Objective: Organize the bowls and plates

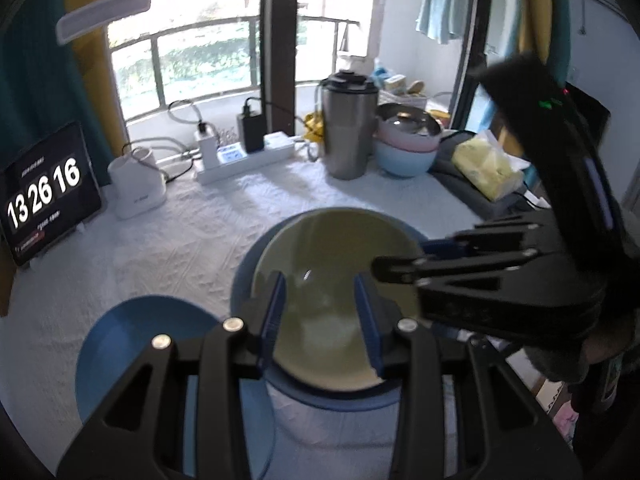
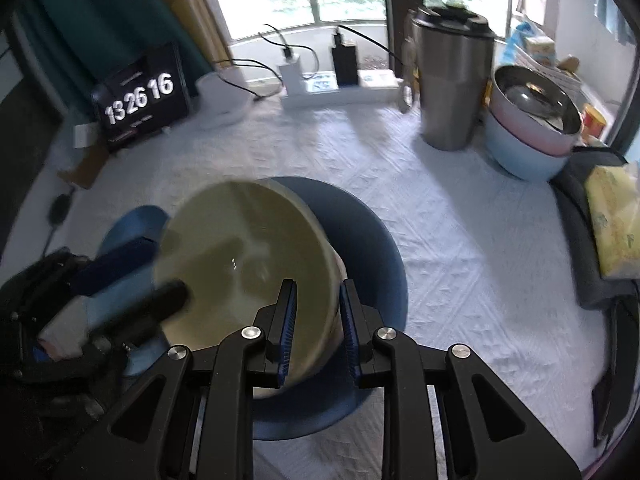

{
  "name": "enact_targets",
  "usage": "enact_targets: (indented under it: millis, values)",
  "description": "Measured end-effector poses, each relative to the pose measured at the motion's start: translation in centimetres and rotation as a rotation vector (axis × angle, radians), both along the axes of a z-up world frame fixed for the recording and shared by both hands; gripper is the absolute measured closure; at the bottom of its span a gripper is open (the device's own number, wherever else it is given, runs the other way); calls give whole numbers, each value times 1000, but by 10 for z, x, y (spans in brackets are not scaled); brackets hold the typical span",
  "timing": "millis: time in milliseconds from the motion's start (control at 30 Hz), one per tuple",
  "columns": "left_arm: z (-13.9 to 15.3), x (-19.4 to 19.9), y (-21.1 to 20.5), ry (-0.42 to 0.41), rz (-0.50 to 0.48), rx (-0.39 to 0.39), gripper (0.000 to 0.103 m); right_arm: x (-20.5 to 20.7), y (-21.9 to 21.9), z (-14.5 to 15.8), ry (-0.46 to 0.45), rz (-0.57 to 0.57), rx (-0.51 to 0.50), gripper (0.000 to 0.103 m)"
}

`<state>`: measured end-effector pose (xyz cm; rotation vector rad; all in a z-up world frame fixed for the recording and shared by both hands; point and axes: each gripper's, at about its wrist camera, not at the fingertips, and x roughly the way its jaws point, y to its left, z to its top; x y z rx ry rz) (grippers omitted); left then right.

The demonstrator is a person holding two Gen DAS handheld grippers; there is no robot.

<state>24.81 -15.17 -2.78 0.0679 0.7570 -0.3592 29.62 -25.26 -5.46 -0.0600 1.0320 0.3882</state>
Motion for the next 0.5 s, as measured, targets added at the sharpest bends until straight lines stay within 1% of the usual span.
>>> enact_targets:
  millis: [33, 100, 333, 500]
  values:
    - [0, 0, -1, -5, 7, 11, 66, -1, 3, 1, -7, -1, -19, 79]
    - [0, 0, -1, 1, 0, 1, 65, 0, 5, 1, -22, -10, -39, 79]
    - [1, 4, 7, 5, 33, -3, 65, 2, -1, 2, -9, -19, -12, 79]
    - [3, 6, 14, 0, 59, -11, 65, -2, -5, 14, -41, -34, -3, 79]
